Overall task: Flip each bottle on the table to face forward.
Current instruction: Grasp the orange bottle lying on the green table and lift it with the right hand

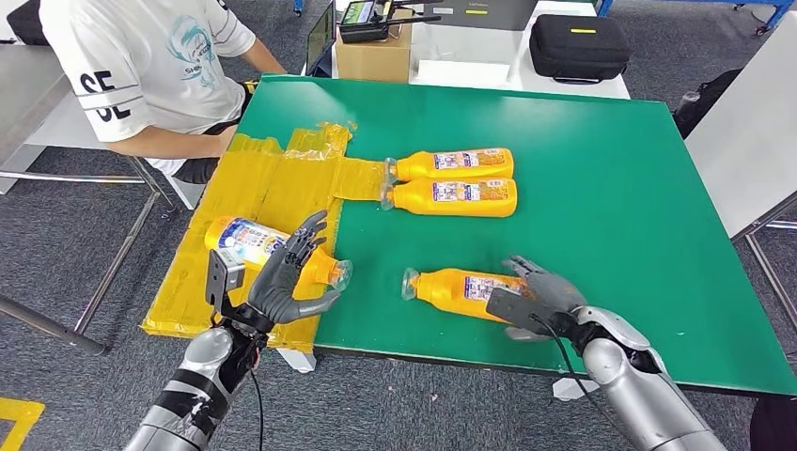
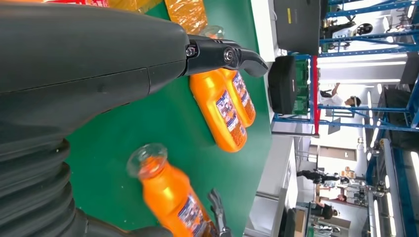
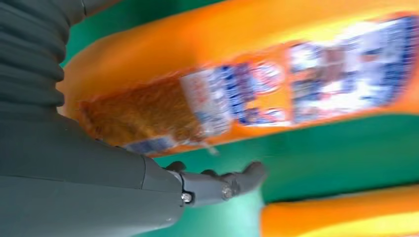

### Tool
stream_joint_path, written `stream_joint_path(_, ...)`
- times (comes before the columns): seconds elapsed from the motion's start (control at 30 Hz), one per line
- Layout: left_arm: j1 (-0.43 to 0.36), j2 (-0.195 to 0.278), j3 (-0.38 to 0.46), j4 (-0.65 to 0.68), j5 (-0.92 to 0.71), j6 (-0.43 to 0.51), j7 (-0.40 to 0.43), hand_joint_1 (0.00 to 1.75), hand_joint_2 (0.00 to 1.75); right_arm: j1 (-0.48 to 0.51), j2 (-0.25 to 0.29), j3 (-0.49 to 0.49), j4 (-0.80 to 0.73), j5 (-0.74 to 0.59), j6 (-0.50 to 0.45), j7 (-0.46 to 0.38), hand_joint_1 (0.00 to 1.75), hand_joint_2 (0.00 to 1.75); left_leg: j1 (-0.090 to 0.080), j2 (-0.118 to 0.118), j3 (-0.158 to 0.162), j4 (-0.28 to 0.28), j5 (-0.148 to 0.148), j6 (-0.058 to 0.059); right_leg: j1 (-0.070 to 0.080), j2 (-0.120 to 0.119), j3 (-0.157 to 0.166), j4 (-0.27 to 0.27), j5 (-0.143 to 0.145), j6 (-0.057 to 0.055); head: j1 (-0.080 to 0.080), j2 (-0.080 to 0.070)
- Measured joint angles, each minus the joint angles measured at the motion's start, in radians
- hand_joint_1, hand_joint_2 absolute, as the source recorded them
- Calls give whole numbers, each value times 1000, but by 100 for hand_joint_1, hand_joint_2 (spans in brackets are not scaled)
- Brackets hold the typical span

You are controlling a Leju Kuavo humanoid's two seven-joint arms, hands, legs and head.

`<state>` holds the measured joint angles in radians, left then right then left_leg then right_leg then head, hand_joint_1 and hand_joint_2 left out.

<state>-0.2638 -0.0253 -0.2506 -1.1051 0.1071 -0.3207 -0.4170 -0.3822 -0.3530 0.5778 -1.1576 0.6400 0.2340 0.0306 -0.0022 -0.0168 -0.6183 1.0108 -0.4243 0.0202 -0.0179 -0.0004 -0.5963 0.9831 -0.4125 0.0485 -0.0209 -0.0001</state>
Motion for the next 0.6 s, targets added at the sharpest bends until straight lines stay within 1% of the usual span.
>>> stream_joint_path(0.07,-1,0,0,6,0,0,-2,0,175,-2,-18,11,2,-5,3,9,0,175,0,0,0,0,0,0,0,0,0,0,0,0,0,0)
stream_joint_path(0.2,-2,1,0,14,0,0,-5,0,175,-4,-44,29,2,-16,16,25,173,175,0,1,0,0,0,0,0,0,0,0,0,0,0,0)
stream_joint_path(0.33,-5,1,0,23,0,0,-6,0,175,-15,-67,47,2,-26,47,27,175,175,0,0,0,0,0,0,0,0,0,0,0,0,0,0)
stream_joint_path(0.5,-6,1,0,25,0,0,-6,0,175,-17,-72,51,2,-28,50,26,175,175,0,0,0,0,0,0,0,0,0,0,0,0,0,0)
stream_joint_path(0.6,-16,1,1,43,5,0,-9,0,175,-48,-100,84,9,-57,81,7,175,175,0,1,0,0,0,0,0,0,0,0,0,0,0,0)
